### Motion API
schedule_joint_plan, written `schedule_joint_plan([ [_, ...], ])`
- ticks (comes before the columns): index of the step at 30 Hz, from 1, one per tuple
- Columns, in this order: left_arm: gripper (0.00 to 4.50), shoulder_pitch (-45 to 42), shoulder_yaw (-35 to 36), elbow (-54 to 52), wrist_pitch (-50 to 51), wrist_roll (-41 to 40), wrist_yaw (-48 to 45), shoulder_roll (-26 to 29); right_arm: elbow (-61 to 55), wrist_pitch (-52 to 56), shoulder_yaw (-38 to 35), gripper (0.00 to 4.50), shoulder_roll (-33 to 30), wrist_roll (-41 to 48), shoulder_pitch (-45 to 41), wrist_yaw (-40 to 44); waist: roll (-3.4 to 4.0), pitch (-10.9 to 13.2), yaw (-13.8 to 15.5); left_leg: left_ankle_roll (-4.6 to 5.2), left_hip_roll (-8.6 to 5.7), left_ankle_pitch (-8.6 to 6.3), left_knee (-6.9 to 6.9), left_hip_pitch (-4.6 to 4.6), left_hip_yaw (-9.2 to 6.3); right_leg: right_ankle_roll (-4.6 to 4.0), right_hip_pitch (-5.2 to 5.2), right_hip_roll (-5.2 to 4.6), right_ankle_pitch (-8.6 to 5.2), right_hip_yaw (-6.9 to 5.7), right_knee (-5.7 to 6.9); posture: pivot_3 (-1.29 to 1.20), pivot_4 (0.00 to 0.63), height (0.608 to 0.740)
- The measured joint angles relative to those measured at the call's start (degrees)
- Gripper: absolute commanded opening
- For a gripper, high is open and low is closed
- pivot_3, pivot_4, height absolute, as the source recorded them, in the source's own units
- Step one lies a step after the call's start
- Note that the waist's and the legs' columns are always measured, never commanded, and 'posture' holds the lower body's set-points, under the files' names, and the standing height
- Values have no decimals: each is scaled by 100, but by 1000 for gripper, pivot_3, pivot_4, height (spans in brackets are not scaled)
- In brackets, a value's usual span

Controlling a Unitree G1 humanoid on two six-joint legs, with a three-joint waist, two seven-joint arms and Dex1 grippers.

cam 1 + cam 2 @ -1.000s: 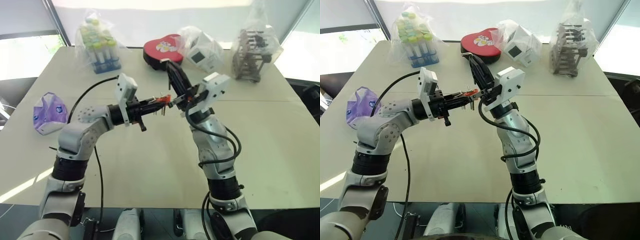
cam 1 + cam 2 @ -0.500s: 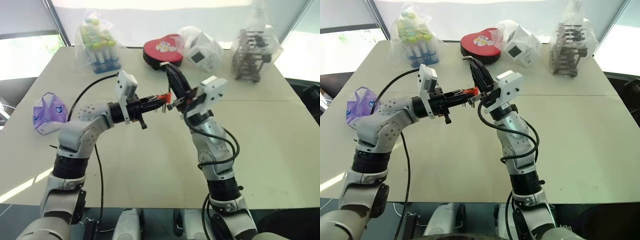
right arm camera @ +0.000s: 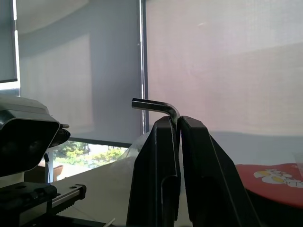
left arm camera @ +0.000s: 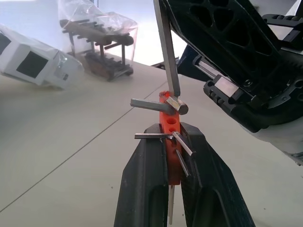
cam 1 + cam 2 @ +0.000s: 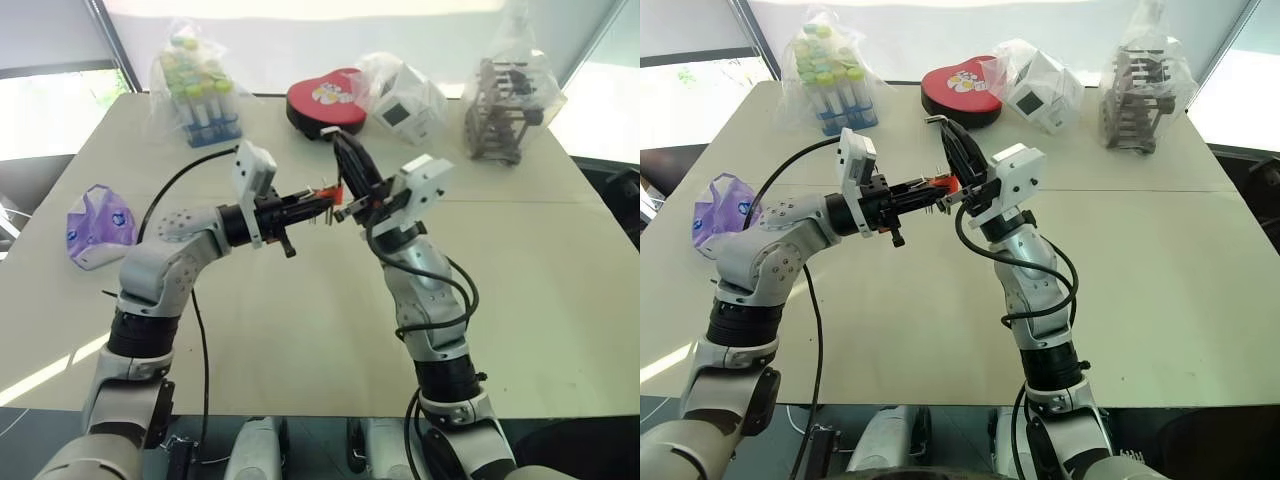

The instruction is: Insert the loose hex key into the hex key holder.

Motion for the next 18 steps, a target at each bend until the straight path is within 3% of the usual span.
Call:
schedule_joint_plan([
  [18, 0, 0, 0, -10, 98, -9, -9, 1, 163, -115, -13, 37, 7, -34, 10, -30, 0, 0, 0, 0, 0, 0, 0, 0, 0, 0, 0, 0, 0, 0, 0, 0, 150, 740],
])
